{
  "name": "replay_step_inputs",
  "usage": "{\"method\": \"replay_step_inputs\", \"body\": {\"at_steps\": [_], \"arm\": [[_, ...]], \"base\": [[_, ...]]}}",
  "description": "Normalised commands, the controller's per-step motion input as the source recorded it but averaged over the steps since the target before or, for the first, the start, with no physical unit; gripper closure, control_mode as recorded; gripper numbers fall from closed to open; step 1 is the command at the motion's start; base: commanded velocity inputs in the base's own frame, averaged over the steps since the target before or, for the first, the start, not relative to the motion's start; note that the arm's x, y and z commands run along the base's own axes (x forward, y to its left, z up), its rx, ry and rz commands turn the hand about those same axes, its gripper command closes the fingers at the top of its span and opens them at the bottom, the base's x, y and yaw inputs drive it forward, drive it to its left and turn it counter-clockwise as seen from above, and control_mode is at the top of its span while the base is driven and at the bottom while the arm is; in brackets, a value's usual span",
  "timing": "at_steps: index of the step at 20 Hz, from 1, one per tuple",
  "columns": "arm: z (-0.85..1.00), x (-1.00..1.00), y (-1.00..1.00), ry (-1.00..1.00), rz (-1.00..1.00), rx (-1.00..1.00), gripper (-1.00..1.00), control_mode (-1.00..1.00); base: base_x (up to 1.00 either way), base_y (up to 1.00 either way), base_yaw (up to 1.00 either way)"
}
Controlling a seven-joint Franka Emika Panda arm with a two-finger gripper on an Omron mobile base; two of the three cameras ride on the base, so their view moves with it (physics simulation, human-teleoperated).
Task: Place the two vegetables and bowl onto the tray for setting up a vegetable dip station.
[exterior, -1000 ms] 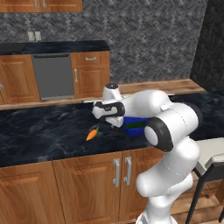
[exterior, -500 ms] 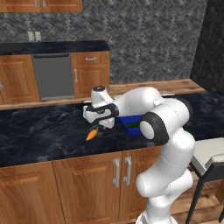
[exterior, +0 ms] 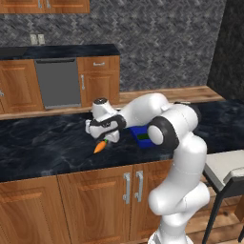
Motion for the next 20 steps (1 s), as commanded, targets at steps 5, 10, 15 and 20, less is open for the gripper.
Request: {"method": "replay_step_inputs", "body": {"at_steps": [5,10,15,20], "arm": [[-0.18,0.05,0.08,0.02,0.02,0.0,-1.0,-1.0],[-0.17,0.03,0.04,0.03,0.02,0.0,-1.0,-1.0],[-0.14,0.01,0.0,0.08,0.02,0.0,-1.0,-1.0],[-0.14,0.05,0.01,0.09,0.02,0.0,-1.0,-1.0]], "base": [[0.0,0.0,0.0],[0.0,0.0,0.0],[0.0,0.0,0.0],[0.0,0.0,0.0]]}}
